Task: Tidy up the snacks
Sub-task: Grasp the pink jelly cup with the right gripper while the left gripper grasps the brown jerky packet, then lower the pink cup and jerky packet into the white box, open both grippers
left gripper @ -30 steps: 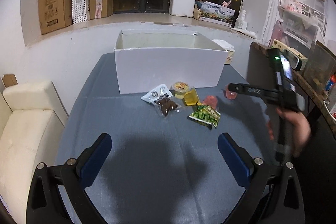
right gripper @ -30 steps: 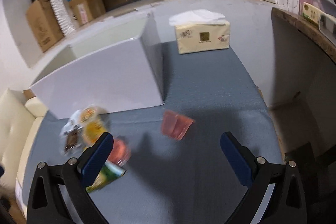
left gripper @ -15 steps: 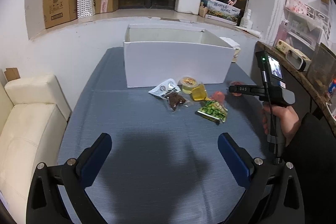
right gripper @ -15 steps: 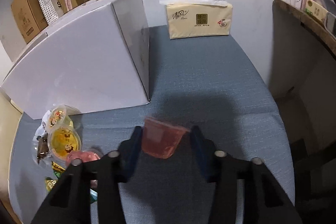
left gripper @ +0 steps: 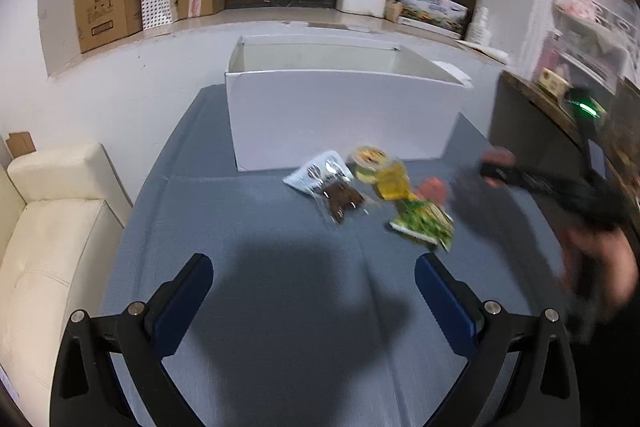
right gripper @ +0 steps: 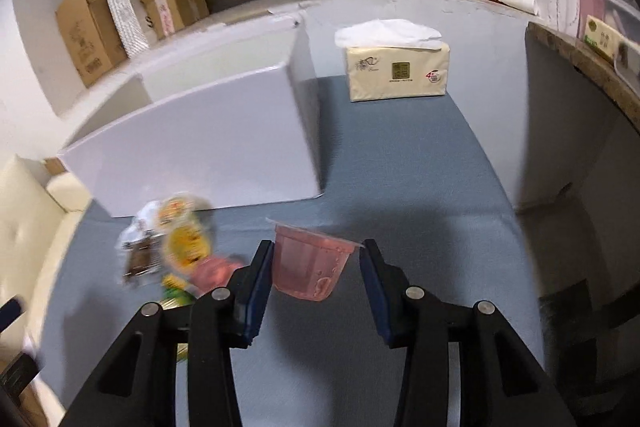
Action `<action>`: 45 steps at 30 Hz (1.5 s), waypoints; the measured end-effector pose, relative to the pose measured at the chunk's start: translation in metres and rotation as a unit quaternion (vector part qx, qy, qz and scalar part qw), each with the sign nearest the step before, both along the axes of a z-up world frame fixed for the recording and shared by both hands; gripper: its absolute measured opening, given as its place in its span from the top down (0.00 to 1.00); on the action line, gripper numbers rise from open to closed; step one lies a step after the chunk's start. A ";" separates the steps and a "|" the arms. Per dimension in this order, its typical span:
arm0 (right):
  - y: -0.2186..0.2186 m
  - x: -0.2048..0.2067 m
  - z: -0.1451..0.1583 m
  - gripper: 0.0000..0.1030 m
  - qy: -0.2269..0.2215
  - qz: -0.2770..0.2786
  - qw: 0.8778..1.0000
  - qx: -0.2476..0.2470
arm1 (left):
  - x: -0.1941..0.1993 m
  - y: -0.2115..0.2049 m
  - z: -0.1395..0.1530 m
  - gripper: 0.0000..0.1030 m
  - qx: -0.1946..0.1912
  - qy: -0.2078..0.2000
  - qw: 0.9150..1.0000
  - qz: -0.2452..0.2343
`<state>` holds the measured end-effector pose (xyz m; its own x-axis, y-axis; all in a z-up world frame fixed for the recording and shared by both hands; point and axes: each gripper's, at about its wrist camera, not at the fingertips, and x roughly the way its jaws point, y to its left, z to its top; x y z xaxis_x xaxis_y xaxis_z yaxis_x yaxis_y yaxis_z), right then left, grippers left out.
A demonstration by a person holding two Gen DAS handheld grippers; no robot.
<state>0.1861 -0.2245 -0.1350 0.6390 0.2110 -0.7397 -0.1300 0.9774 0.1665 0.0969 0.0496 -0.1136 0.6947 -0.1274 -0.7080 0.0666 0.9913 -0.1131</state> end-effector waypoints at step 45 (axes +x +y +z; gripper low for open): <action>0.030 -0.102 0.037 0.54 -0.063 0.061 0.996 0.029 | 0.043 -0.008 0.015 0.69 -0.019 -0.035 0.999 -0.019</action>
<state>0.0843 -0.1948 -0.0977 0.6931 0.3331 -0.6393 -0.2707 0.9422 0.1975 0.1400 0.0418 -0.0982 0.7362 -0.1805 -0.6523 0.1137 0.9831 -0.1437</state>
